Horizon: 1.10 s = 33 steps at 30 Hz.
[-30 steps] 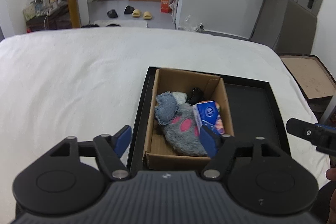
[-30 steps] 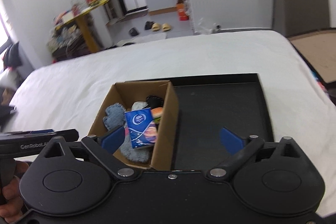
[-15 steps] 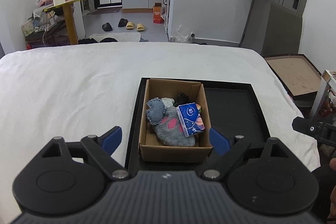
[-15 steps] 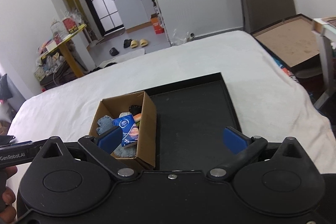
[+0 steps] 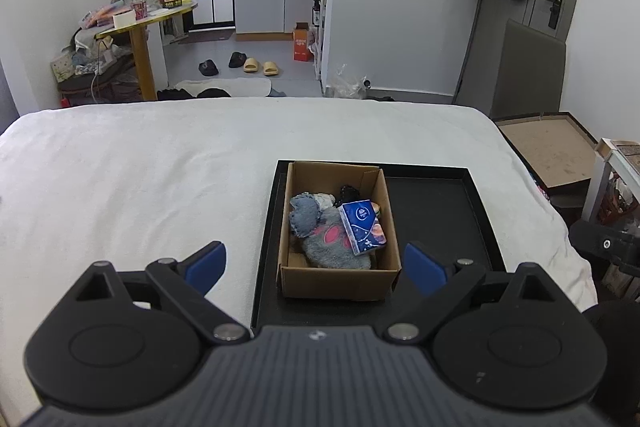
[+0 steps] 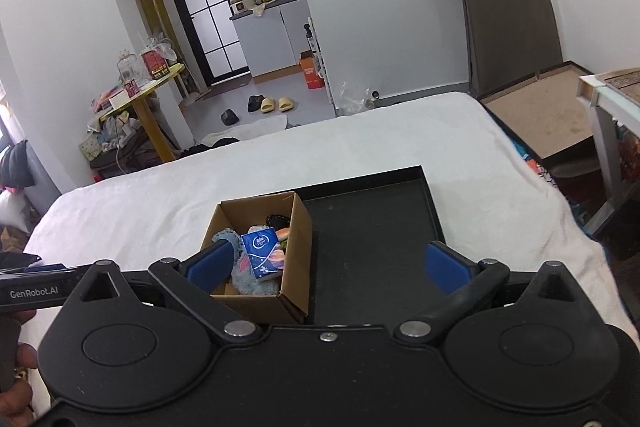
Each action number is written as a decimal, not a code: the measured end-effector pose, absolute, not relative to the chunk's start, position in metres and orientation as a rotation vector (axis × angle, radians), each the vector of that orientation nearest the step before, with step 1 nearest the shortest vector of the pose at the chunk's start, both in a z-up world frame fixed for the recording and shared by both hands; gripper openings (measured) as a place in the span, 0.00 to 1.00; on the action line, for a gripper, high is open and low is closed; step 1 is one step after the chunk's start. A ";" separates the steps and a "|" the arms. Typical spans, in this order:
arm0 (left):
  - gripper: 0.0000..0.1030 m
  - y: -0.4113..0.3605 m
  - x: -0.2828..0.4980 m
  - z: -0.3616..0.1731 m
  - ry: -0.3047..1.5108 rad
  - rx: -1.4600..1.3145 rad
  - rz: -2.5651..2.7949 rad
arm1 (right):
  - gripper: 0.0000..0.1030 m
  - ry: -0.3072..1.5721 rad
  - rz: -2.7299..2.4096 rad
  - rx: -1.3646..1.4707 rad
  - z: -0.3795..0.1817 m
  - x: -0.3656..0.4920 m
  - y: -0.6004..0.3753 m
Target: Organize soft objects
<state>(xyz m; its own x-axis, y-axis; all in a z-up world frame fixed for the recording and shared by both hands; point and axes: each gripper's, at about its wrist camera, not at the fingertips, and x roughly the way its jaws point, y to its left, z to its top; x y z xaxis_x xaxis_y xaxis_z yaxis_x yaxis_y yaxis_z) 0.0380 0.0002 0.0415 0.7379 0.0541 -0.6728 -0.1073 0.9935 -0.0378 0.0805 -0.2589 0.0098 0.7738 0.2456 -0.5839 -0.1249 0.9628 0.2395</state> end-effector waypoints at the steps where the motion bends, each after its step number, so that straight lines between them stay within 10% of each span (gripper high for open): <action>1: 0.93 0.001 0.036 0.044 0.735 -0.073 0.085 | 1.00 0.658 0.196 0.186 0.011 0.079 -0.259; 33: 0.95 -0.009 -0.028 0.080 0.667 -0.034 0.076 | 1.00 0.629 0.173 0.082 0.039 0.018 -0.258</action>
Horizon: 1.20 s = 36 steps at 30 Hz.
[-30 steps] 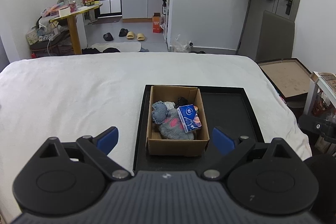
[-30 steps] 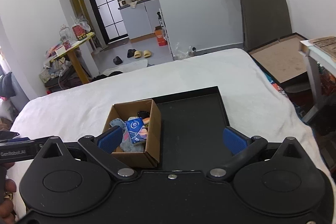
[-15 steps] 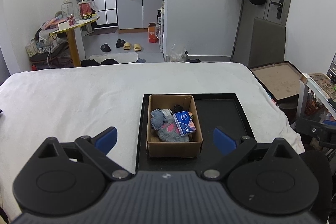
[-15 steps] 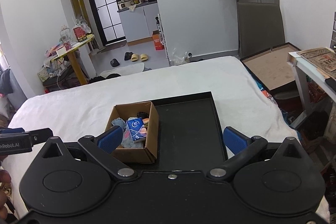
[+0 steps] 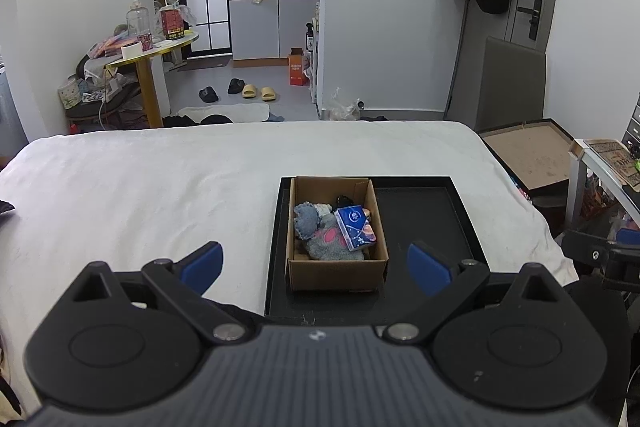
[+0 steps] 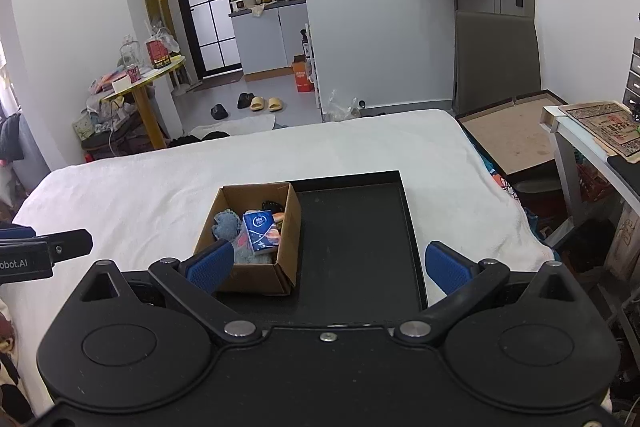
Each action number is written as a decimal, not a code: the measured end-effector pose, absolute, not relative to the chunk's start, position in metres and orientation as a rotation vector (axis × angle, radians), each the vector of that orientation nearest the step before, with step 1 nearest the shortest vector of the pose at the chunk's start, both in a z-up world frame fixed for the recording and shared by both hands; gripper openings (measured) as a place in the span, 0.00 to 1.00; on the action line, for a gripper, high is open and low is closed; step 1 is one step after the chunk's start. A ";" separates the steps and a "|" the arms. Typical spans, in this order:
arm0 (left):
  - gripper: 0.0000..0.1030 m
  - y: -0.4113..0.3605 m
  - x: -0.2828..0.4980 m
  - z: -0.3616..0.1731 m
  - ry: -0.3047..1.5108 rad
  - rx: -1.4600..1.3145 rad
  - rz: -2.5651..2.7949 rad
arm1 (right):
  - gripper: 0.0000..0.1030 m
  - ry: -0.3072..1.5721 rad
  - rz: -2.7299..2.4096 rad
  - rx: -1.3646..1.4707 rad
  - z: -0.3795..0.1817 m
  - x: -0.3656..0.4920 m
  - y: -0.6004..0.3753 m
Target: Organize soft objects
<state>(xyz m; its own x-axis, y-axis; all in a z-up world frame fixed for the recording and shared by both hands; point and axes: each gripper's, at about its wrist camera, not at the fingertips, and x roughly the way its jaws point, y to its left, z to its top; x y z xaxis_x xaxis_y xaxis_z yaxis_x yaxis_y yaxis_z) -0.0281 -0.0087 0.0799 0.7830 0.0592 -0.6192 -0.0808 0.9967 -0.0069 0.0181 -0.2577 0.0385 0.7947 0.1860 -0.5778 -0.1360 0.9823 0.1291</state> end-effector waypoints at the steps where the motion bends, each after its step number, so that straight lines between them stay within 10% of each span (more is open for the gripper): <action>1: 0.95 -0.009 -0.029 0.079 0.671 -0.032 0.073 | 1.00 0.629 0.170 0.080 0.039 0.017 -0.258; 36: 0.95 -0.010 -0.029 0.068 0.707 -0.034 0.027 | 1.00 0.660 0.150 0.050 0.034 0.017 -0.255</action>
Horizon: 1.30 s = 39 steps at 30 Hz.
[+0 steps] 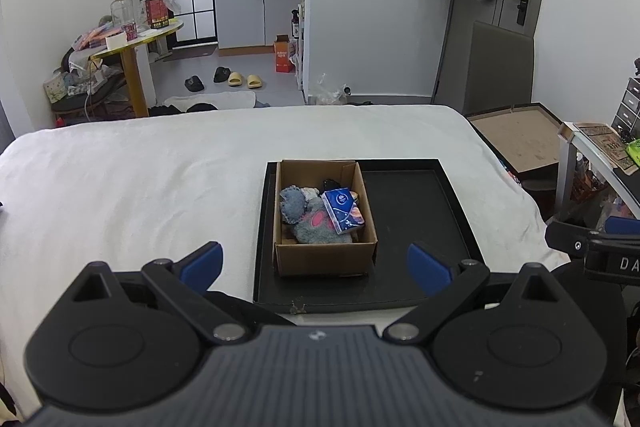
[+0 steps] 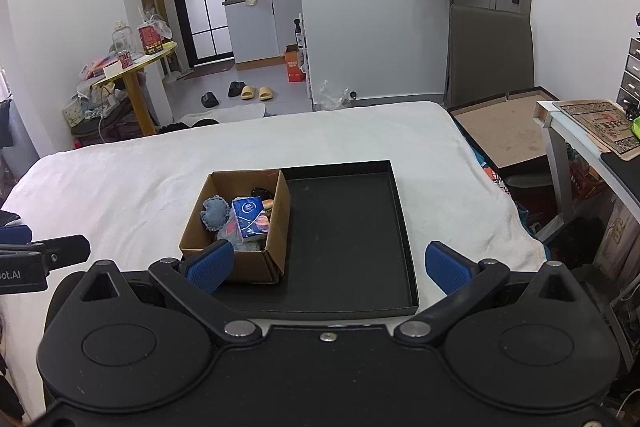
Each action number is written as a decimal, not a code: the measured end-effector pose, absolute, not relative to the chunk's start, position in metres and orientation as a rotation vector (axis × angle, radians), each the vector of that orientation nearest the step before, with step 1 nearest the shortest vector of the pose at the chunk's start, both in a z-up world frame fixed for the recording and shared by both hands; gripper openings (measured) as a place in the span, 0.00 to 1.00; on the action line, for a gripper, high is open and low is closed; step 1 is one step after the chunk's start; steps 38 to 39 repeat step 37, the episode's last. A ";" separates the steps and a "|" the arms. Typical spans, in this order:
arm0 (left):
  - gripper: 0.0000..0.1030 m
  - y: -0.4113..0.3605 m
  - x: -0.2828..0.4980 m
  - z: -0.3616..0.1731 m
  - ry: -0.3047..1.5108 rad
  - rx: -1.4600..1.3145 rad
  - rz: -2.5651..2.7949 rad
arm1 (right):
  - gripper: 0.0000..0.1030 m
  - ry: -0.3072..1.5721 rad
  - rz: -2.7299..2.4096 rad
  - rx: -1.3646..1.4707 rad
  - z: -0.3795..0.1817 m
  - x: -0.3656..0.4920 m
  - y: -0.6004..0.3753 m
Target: Organize soft objects
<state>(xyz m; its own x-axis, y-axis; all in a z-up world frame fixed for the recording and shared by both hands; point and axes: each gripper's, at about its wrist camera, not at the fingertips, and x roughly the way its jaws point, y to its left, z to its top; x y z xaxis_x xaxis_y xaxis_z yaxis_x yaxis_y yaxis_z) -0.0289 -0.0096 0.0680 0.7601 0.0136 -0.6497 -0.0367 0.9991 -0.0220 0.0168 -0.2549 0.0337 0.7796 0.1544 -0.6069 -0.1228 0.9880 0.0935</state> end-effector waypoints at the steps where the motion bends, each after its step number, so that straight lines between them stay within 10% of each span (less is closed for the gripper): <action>1: 0.95 -0.009 -0.029 0.068 0.708 -0.037 0.024 | 1.00 0.659 0.152 0.047 0.034 0.017 -0.254; 39: 0.95 -0.016 -0.027 0.062 0.704 -0.024 0.008 | 1.00 0.665 0.163 0.060 0.028 0.019 -0.257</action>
